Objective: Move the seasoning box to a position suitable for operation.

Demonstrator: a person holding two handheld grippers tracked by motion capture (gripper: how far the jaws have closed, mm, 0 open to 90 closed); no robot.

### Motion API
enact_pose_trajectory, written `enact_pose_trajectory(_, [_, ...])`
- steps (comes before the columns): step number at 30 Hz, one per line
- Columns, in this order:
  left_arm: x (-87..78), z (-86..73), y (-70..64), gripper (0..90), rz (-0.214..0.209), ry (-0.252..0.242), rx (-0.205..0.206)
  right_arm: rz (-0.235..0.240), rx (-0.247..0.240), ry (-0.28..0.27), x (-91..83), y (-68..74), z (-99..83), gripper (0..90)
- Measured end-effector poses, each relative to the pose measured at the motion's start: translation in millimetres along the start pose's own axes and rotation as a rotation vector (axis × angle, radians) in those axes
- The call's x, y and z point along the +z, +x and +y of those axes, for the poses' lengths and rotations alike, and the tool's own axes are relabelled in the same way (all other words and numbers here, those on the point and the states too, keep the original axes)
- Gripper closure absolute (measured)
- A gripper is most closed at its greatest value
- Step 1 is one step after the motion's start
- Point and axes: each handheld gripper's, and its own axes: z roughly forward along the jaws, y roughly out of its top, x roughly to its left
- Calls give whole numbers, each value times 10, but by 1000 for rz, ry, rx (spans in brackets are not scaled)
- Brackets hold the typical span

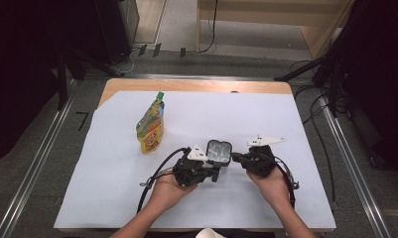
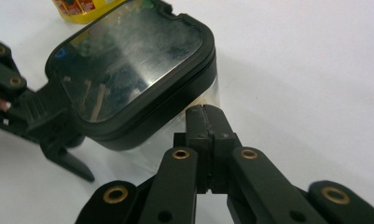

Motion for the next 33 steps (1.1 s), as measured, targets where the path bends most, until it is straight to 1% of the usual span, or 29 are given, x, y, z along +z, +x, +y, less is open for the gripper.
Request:
enact_pose_trajectory(3, [38,13,-38,900,-9,3,7,-7,11,-8,8,6,6,900])
enact_pose_trajectory(4, [50,17,-50,900,-17,5,3,-11,12,-13,17,16,7,900])
enact_pose_trajectory(6, [72,28,-64,900,-42,5,-16,-9,10,-11,27,32,9,900])
enact_pose_trajectory(7, [83,33,-72,900,-48,6,-12,-8,9,-12,32,36,7,900])
enact_pose_trajectory(9, [102,37,-81,900,-47,9,5,-4,12,-4,34,43,5,900])
enact_pose_trajectory(11, [95,40,-65,900,-56,11,6,3,9,-1,22,41,-5,900])
enact_pose_trajectory(12, [78,40,-54,899,-60,7,7,4,-3,5,2,40,-18,900])
enact_pose_trajectory(14, [28,37,-24,890,-71,10,1,5,0,6,-13,46,-23,900])
enact_pose_trajectory(15, [-4,32,-6,880,-68,16,2,15,-3,3,-54,54,-30,900])
enact_pose_trajectory(17, [-78,16,30,876,-69,24,1,19,-3,-3,-78,64,-31,900])
enact_pose_trajectory(21, [-227,-12,116,839,-73,21,-15,24,-15,-19,-178,136,-37,900])
enact_pose_trajectory(23, [-279,-20,145,829,-62,20,-8,36,-11,-20,-220,151,-50,900])
enact_pose_trajectory(24, [-304,-22,165,815,-59,18,-5,41,-5,-18,-245,158,-58,900])
enact_pose_trajectory(27, [-363,-20,230,776,-59,8,-17,60,-6,-20,-321,199,-86,900])
enact_pose_trajectory(28, [-375,-22,254,754,-61,4,-25,66,-12,-19,-340,218,-92,900])
enact_pose_trajectory(29, [-388,-22,278,697,-59,6,-28,71,-16,-20,-356,240,-97,900])
enact_pose_trajectory(30, [-401,-24,301,697,-52,3,-29,82,-16,-20,-367,268,-101,900])
enact_pose_trajectory(31, [-410,-27,324,676,-52,-2,-33,91,-21,-20,-370,295,-103,900])
enact_pose_trajectory(32, [-417,-30,343,638,-52,-9,-41,99,-25,-18,-368,327,-105,900])
enact_pose_trajectory(33, [-428,-31,364,610,-54,-10,-38,105,-31,-14,-360,360,-107,900])
